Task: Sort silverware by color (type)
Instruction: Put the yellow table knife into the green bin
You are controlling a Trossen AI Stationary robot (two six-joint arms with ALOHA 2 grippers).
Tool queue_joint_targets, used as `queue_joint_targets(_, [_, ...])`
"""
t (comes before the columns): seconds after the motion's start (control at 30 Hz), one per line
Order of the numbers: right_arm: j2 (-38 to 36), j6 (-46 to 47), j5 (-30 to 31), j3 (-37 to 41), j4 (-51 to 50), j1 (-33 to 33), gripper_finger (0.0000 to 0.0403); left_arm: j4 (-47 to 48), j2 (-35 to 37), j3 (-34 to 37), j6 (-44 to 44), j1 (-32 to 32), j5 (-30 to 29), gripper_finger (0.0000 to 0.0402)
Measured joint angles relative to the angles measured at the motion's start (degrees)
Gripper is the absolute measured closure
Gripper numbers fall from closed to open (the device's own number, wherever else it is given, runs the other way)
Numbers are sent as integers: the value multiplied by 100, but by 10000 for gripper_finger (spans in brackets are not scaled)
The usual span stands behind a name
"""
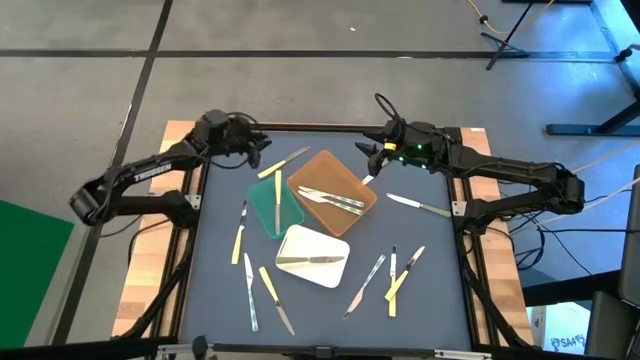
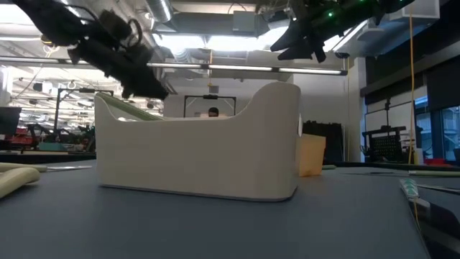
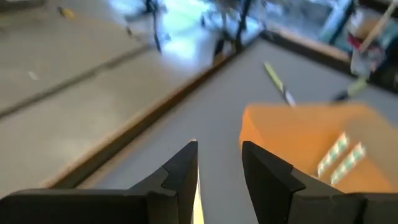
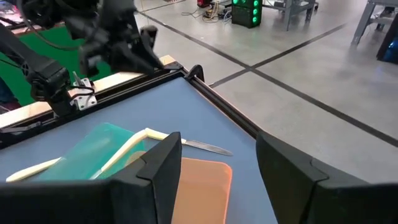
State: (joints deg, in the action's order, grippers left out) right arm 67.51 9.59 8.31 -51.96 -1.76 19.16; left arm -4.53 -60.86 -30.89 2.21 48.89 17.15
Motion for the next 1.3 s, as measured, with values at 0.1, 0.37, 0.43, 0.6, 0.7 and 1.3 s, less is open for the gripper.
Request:
queue_joint_targets(0.1, [0,-253,5,0,2,0,207,177,-404,0,-311,1,104,282])
queue_joint_targets(0.37, [0,-1095,6,0,17,0,207,278,-1287,0,-914,1,9,282])
queue_joint_targets(0.43, [0,-1150,7,0,16,0,207,280,-1436,0,-958,1,-25,282])
queue_joint_targets(0.6, [0,-1151,5,0,7,0,207,280,-1532,0,-880,-4,-557,282])
queue_joint_targets(0.7, [0,-1150,5,0,-9,0,207,277,-1532,0,-830,-3,-935,282])
queue_joint_targets(1.3, [0,-1143,3,0,-181,0,207,297,-1532,389,-1372,-250,-826,282])
